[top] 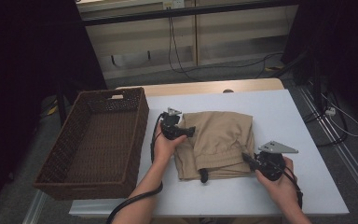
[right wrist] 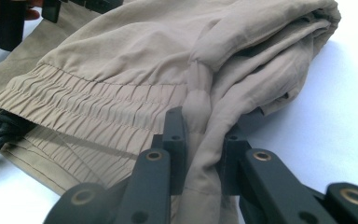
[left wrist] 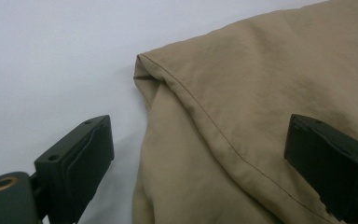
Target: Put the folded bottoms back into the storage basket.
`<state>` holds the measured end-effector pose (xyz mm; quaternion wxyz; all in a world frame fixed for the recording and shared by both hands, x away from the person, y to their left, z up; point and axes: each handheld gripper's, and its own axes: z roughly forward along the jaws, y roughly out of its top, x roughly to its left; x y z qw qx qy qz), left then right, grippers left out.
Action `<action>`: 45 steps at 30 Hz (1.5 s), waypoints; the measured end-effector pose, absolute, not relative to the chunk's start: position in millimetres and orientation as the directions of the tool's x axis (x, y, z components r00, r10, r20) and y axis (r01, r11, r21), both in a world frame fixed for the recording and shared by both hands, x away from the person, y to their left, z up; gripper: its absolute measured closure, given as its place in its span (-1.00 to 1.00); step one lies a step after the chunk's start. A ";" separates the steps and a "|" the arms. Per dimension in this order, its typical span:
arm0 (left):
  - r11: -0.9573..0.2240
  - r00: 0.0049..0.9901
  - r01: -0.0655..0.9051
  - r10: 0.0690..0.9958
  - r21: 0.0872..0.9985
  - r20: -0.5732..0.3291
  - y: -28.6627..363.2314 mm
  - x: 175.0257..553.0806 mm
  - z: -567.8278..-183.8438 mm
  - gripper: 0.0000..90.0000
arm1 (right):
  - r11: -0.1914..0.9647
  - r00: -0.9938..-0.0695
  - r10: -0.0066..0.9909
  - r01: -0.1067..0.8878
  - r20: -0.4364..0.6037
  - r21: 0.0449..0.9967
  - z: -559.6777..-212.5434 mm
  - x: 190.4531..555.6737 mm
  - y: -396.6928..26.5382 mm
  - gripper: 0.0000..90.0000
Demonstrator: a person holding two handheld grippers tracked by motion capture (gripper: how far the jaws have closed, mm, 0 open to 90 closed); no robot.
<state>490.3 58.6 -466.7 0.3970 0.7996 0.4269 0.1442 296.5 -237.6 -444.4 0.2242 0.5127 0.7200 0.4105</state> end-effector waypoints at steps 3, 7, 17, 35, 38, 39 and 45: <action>-0.325 0.588 0.581 0.801 0.746 -0.109 57.0 492.0 -467.4 -0.77 | 0.136 -0.373 0.922 0.555 0.100 0.820 -444.5 296.5 -237.6 0.73; -0.351 0.592 0.576 0.802 0.738 -0.080 55.2 491.6 -467.5 -0.77 | 0.136 -0.373 0.922 0.556 0.100 0.820 -444.7 296.6 -237.5 0.73; -0.390 0.609 0.557 0.792 0.733 -0.042 45.5 484.2 -462.9 -0.19 | 0.145 -0.375 0.923 0.551 0.089 0.822 -444.4 296.1 -235.8 0.73; -0.349 0.548 0.739 0.809 0.577 -0.212 43.8 489.6 -433.5 0.89 | 0.149 -0.381 0.922 0.521 0.073 0.840 -440.1 291.5 -231.5 0.73; -0.357 0.551 0.743 0.806 0.566 -0.214 46.5 490.8 -420.4 0.89 | 0.150 -0.387 0.920 0.505 0.067 0.850 -436.8 290.4 -230.5 0.73; -0.367 0.557 0.742 0.803 0.561 -0.212 47.5 491.1 -416.0 0.89 | 0.146 -0.387 0.919 0.501 0.069 0.853 -435.8 290.0 -229.9 0.73; -0.379 0.560 0.747 0.802 0.547 -0.209 52.8 490.9 -395.5 0.90 | 0.140 -0.396 0.916 0.474 0.068 0.870 -429.4 287.6 -226.3 0.73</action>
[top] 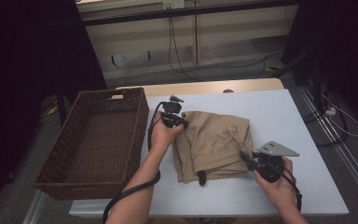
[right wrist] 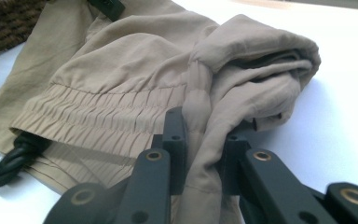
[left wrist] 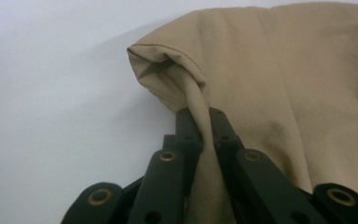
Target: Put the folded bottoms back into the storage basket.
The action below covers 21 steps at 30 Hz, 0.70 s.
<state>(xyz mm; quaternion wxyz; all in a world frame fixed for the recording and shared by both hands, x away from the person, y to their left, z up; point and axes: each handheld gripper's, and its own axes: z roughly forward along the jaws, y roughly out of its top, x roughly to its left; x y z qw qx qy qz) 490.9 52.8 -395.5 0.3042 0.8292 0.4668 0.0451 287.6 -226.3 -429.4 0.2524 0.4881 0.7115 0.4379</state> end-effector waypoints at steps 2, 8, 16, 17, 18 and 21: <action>-0.380 0.561 0.752 0.798 0.539 -0.219 55.5 491.0 -390.0 0.90 | 0.132 -0.399 0.914 0.466 0.075 0.875 -427.1 287.0 -224.5 0.73; -0.377 0.549 0.768 0.804 0.519 -0.228 65.2 492.6 -373.1 0.90 | 0.133 -0.417 0.906 0.438 0.070 0.889 -422.6 287.1 -218.2 0.73; -0.387 0.546 0.772 0.810 0.504 -0.215 73.3 492.3 -354.6 0.90 | 0.135 -0.438 0.897 0.405 0.062 0.904 -415.4 284.8 -207.7 0.73; -0.387 0.547 0.773 0.809 0.503 -0.217 74.4 492.4 -353.0 0.90 | 0.137 -0.440 0.896 0.399 0.059 0.907 -414.4 284.5 -207.0 0.73; -0.388 0.546 0.773 0.809 0.501 -0.217 75.1 492.1 -351.5 0.90 | 0.135 -0.441 0.895 0.396 0.060 0.908 -413.5 284.3 -206.3 0.73; -0.399 0.551 0.772 0.808 0.494 -0.208 76.6 491.9 -347.6 0.90 | 0.134 -0.446 0.893 0.393 0.061 0.910 -412.1 284.3 -204.7 0.73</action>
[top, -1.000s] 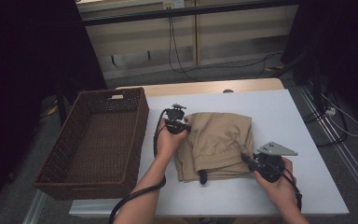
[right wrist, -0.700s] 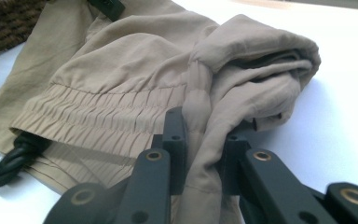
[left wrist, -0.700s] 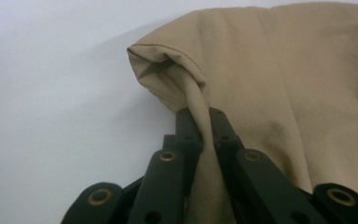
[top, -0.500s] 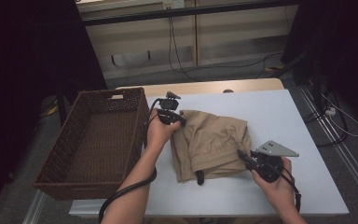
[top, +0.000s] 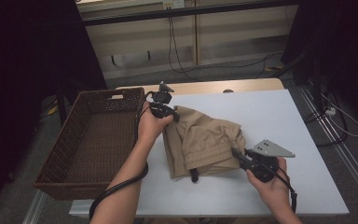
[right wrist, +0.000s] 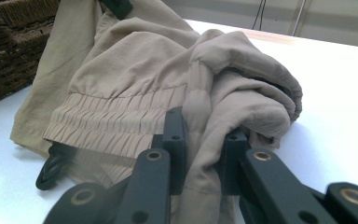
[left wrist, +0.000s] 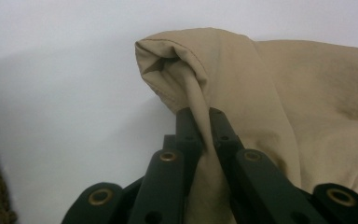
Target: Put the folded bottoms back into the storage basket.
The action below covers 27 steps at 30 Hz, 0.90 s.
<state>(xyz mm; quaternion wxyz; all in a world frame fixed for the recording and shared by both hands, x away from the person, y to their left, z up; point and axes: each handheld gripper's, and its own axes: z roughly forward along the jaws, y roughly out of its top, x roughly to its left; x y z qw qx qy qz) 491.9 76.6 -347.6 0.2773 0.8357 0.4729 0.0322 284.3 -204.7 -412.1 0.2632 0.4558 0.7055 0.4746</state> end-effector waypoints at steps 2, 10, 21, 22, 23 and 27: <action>-0.401 0.550 0.775 0.809 0.488 -0.207 77.6 492.3 -345.1 0.90 | 0.134 -0.447 0.893 0.388 0.059 0.912 -411.3 284.4 -203.6 0.73; -0.403 0.546 0.783 0.811 0.474 -0.213 82.4 493.2 -332.8 0.90 | 0.128 -0.456 0.888 0.358 0.054 0.925 -403.6 284.9 -200.5 0.73; -0.409 0.542 0.789 0.815 0.458 -0.204 93.0 493.3 -312.5 0.90 | 0.116 -0.475 0.879 0.321 0.054 0.940 -396.4 285.9 -191.6 0.73; -0.412 0.541 0.790 0.817 0.454 -0.201 93.5 493.0 -311.1 0.90 | 0.116 -0.476 0.878 0.320 0.054 0.940 -395.9 286.0 -191.0 0.74; -0.415 0.542 0.791 0.816 0.450 -0.200 94.3 492.9 -309.8 0.90 | 0.116 -0.477 0.877 0.317 0.052 0.941 -395.2 286.0 -190.4 0.74; -0.410 0.537 0.797 0.817 0.444 -0.209 97.6 492.7 -305.0 0.90 | 0.118 -0.482 0.875 0.299 0.043 0.947 -393.3 286.2 -188.3 0.73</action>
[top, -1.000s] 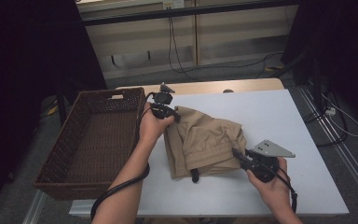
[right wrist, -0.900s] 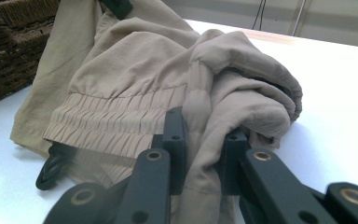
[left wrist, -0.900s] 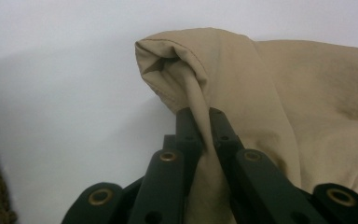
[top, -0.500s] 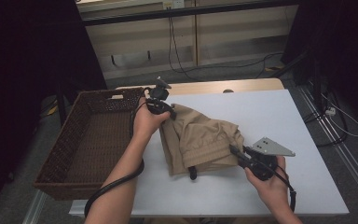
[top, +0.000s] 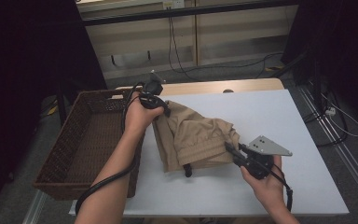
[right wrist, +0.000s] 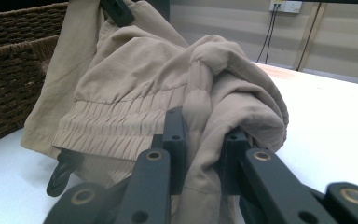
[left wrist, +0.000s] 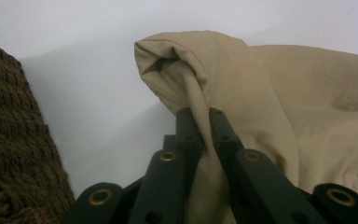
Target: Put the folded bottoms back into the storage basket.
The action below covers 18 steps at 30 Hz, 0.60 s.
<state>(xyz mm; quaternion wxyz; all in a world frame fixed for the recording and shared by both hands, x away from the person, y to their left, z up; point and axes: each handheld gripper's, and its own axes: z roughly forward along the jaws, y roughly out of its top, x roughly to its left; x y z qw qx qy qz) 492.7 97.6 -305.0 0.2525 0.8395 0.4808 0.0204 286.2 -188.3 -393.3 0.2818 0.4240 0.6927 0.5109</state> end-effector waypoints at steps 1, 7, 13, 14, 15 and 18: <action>-0.416 0.540 0.796 0.817 0.440 -0.204 98.2 492.8 -303.7 0.90 | 0.116 -0.480 0.876 0.298 0.044 0.947 -393.2 286.2 -187.7 0.73; -0.411 0.535 0.800 0.819 0.437 -0.207 101.5 493.1 -295.6 0.90 | 0.106 -0.485 0.873 0.288 0.050 0.952 -392.0 286.9 -185.1 0.73; -0.408 0.532 0.800 0.822 0.440 -0.205 105.3 493.5 -288.9 0.90 | 0.102 -0.493 0.869 0.273 0.049 0.957 -387.5 287.2 -182.1 0.74; -0.410 0.532 0.801 0.821 0.436 -0.206 105.9 493.4 -287.5 0.90 | 0.101 -0.493 0.869 0.274 0.049 0.957 -387.0 287.2 -181.5 0.74; -0.408 0.530 0.801 0.823 0.438 -0.204 106.2 493.3 -286.5 0.90 | 0.100 -0.494 0.868 0.272 0.049 0.957 -386.7 287.4 -181.2 0.74; -0.409 0.531 0.802 0.822 0.436 -0.206 107.6 493.2 -282.7 0.90 | 0.097 -0.496 0.867 0.268 0.051 0.959 -385.5 288.0 -180.4 0.74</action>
